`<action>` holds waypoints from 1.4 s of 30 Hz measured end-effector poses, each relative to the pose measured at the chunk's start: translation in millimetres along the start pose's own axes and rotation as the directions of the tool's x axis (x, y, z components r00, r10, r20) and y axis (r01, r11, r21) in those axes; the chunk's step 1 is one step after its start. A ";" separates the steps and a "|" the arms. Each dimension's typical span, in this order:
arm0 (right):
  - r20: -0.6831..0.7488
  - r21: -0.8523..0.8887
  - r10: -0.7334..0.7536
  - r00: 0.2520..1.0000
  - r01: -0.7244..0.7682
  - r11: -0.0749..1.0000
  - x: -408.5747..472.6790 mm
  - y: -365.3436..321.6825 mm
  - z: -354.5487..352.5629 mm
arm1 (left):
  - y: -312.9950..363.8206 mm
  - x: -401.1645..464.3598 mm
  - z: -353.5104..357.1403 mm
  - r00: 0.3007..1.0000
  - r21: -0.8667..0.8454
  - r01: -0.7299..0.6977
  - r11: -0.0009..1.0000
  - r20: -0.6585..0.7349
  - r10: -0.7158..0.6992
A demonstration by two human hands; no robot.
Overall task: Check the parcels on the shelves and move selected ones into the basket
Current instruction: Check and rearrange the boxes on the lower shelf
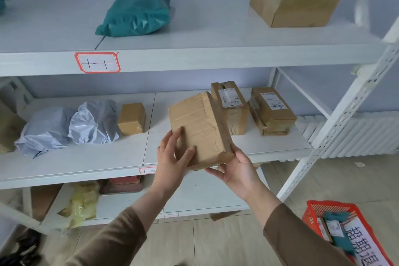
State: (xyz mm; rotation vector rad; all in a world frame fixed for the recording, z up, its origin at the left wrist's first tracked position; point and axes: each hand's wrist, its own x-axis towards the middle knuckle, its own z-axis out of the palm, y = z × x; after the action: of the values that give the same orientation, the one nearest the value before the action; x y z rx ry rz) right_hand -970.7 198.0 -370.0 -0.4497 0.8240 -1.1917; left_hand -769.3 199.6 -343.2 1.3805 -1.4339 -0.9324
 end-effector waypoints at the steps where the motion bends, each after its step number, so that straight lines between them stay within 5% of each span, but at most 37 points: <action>1: -0.006 -0.100 -0.061 0.998 0.060 0.993 -4.1 -3.4 3.7 | 4.0 -2.1 0.0 0.998 -0.085 0.061 0.995 0.034 -0.059; 4: -0.020 -0.498 -0.329 0.944 0.277 0.822 -17.7 -8.0 18.4 | 15.7 -4.7 1.4 0.956 -0.331 0.264 0.906 0.210 -0.202; 7: 0.171 -0.831 -0.571 0.803 0.429 0.354 -34.1 -2.0 30.8 | 12.8 3.8 6.5 0.901 -0.514 0.414 0.752 0.347 -0.259; 9: 0.346 -0.915 -0.614 0.710 0.399 -0.055 -40.5 5.9 38.6 | 5.0 13.2 11.3 0.867 -0.653 0.489 0.579 0.438 -0.238; 12: 0.481 -0.873 -0.628 0.612 0.398 -0.281 -43.8 12.0 46.1 | 4.2 17.3 18.3 0.862 -0.736 0.506 0.449 0.437 -0.256; 15: 0.449 -0.877 -0.698 0.557 0.424 -0.226 -40.5 9.9 40.8 | 4.1 15.8 30.6 0.876 -0.770 0.483 0.417 0.432 -0.215; 18: 0.271 -0.885 -0.774 0.573 0.464 0.034 -37.3 7.5 33.1 | 5.9 16.7 40.0 0.895 -0.794 0.446 0.413 0.386 -0.224; 22: -0.076 -0.583 -0.515 0.854 0.381 0.717 -38.6 -2.8 33.6 | 8.2 18.3 40.9 0.903 -0.785 0.430 0.446 0.362 -0.233; 24: -0.084 -0.388 -0.334 0.939 0.277 0.879 -34.1 -3.1 29.2 | 6.4 18.4 41.5 0.897 -0.753 0.442 0.488 0.372 -0.238; 29: -0.047 -0.246 -0.305 0.951 0.285 0.927 -25.9 -11.2 25.6 | 7.7 21.5 32.7 0.896 -0.680 0.443 0.583 0.356 -0.265; 33: 0.065 -0.427 -0.320 0.945 0.316 0.847 -17.8 -53.7 13.8 | -3.0 45.0 -10.5 0.935 -0.711 0.353 0.608 0.254 -0.246; 37: 0.177 -0.604 -0.241 0.954 0.299 0.739 -8.5 -89.4 10.8 | 9.0 57.3 -40.5 0.907 -0.536 0.348 0.769 0.401 -0.131; 42: 0.205 -0.608 -0.257 0.944 0.329 0.723 -1.0 -102.4 18.4 | 13.2 66.8 -41.1 0.900 -0.499 0.314 0.807 0.427 -0.086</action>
State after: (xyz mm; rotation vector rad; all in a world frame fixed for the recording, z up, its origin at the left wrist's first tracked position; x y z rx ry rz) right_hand -1021.5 162.9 -286.3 -1.2403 1.0891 -1.1385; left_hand -731.7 137.2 -311.2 0.9390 -1.1456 -1.6940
